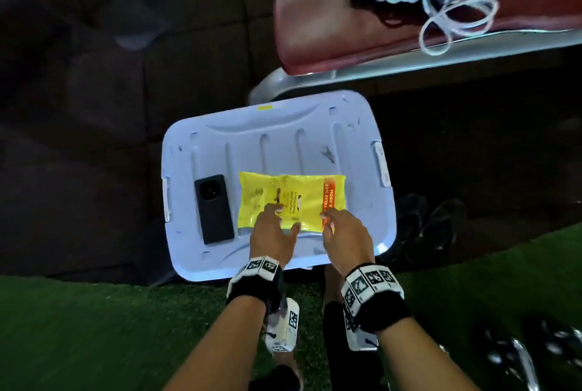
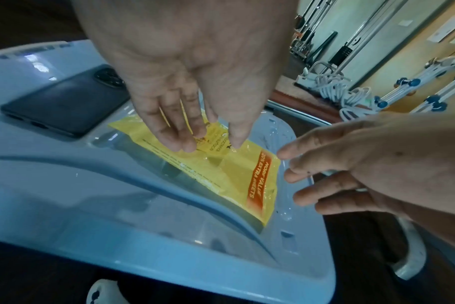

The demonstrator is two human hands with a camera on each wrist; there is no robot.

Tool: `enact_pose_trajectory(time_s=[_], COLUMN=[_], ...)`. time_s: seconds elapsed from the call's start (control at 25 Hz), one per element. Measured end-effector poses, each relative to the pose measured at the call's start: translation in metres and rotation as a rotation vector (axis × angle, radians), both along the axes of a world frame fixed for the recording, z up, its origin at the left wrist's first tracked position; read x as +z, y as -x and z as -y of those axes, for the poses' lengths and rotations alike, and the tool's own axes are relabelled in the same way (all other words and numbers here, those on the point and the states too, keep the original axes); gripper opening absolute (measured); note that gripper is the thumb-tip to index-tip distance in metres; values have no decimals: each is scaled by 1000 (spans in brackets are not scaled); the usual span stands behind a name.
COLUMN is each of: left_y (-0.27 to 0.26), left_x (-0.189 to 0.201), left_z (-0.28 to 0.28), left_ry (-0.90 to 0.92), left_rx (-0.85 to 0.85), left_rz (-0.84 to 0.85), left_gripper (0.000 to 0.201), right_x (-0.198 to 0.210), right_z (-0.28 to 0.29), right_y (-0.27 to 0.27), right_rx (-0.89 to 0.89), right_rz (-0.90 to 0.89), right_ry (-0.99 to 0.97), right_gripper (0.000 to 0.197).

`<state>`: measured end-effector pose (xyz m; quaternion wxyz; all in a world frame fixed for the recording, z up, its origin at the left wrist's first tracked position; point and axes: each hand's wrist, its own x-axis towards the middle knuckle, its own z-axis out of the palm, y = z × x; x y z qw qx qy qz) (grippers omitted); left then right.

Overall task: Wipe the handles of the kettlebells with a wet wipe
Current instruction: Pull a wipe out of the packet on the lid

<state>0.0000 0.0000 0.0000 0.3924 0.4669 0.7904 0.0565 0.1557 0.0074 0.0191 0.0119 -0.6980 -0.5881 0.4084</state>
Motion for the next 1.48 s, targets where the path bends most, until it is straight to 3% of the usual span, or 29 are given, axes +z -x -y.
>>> enact_pose_trajectory(time_s=[0.12,0.32,0.52,0.72,0.84,1.12,1.28,1.48], left_y=[-6,3,24,43,51,55,53,46], left_x=[-16,-30,-31,-32,-30,-29,-26,-23], left_z=[-24,-33,-27,-32,-33,-33,-35,-35], left_ry=[3,-82,-134,-69,-29,24,40,46], left_rx=[56,-4,112,163,152,165,215,230], left_rz=[-59,-192,37,147,202,258,272,299], left_gripper=[52,28,22,24,27,25,28,25], right_x=[-27,-47,-59,-70,-73,-80,-71,-40], right_z=[-22,-39,-47,-56,-59,-65,-57,-49], right_y=[8,18,39,69,78,85,71,31], right_rx=[-9,-47,-31,85,-3,-189,-400,-929], right_rz=[27,40,-55,39,53,-30,-277,-880], right_ry=[6,17,14,94,135,101,44,13], right_gripper=[34,29,19,26,29,17,13,14])
